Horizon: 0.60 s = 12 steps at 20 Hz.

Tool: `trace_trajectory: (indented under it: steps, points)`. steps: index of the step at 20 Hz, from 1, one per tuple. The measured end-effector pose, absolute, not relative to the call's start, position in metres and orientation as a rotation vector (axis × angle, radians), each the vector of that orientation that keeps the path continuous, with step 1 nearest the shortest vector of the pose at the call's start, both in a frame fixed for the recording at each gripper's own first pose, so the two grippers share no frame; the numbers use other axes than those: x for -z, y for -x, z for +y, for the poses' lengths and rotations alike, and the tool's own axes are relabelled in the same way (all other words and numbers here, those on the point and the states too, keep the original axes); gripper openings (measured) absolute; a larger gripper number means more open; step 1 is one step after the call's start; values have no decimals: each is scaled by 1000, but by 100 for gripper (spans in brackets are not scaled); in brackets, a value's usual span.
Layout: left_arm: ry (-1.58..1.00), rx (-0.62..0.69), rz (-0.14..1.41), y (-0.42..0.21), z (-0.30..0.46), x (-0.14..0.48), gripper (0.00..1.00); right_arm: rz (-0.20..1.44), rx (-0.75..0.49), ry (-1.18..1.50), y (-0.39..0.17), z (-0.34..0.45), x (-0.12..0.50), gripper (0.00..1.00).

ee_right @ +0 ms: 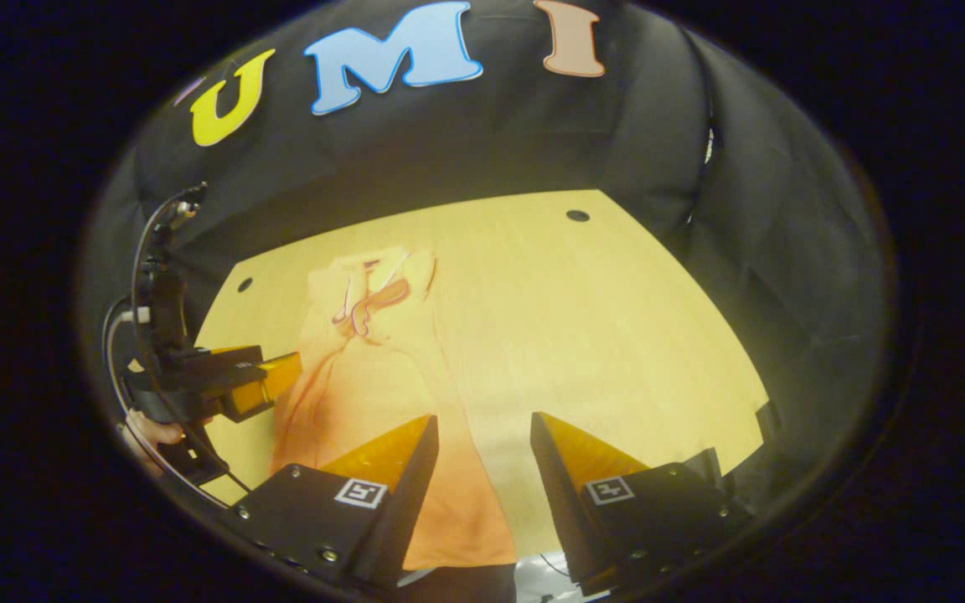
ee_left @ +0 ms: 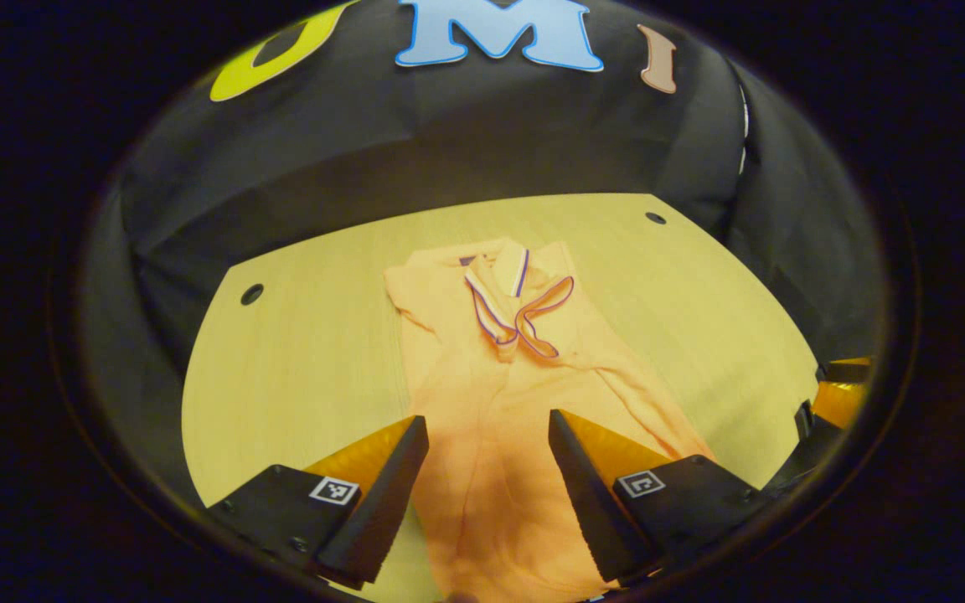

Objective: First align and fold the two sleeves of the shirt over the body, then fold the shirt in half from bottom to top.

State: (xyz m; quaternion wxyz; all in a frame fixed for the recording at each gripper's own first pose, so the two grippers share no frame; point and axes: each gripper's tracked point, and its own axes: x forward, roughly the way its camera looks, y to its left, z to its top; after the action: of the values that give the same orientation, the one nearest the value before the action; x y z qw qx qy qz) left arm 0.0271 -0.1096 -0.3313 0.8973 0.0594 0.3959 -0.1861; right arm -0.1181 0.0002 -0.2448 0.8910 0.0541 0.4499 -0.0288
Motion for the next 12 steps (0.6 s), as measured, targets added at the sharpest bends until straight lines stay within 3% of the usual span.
trace_trajectory:
  steps: [1,2,3,12]
  points:
    - [-119,380,849,-12,-104,336,100,979,37,-116,124,5,256,72]
    - [-116,373,878,3,-97,340,99,1022,20,-117,131,10,267,89]
    - [-121,367,903,17,-91,344,100,1073,0,-117,139,15,276,91]
    - [-172,356,1179,129,-57,407,100,1398,-125,-1,189,42,356,91]
